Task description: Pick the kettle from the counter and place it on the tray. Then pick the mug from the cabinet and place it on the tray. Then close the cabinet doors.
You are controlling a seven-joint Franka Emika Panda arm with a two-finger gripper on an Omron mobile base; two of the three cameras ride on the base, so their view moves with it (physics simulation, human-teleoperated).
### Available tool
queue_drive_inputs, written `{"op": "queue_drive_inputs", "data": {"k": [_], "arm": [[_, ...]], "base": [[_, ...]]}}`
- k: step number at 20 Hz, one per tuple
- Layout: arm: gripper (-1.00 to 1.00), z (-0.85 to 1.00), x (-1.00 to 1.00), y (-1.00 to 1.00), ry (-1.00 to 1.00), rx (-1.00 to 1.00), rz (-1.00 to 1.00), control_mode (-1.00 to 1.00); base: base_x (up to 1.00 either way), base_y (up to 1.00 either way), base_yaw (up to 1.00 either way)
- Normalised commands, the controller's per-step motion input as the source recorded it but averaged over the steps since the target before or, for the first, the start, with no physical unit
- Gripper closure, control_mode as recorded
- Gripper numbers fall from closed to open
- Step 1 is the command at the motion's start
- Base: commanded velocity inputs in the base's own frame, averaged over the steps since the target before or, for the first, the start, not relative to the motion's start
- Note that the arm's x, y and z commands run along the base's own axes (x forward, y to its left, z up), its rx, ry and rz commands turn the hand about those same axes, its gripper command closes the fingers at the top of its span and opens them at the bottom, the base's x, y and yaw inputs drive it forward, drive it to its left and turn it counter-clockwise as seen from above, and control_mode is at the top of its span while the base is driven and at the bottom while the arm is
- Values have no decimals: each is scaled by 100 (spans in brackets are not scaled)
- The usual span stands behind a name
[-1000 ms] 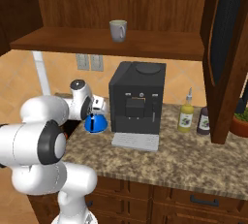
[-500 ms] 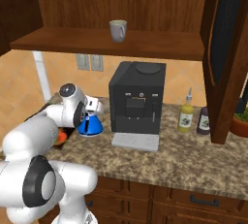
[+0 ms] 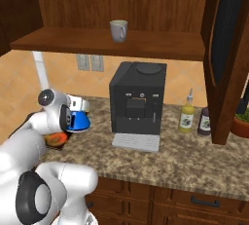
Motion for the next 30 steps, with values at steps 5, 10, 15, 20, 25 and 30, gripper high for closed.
{"op": "queue_drive_inputs", "data": {"k": [5,10,15,20,25,30], "arm": [[100,4,17,65,0,0,0,-100],[100,8,57,43,7,0,-7,-100],[100,-6,50,41,6,-3,-15,-100],[100,-22,34,34,0,-3,-17,-100],[100,-27,44,12,0,-1,-23,-100],[100,-22,36,11,0,0,-21,-100]], "base": [[0,0,0],[0,0,0],[0,0,0],[0,0,0],[0,0,0],[0,0,0]]}}
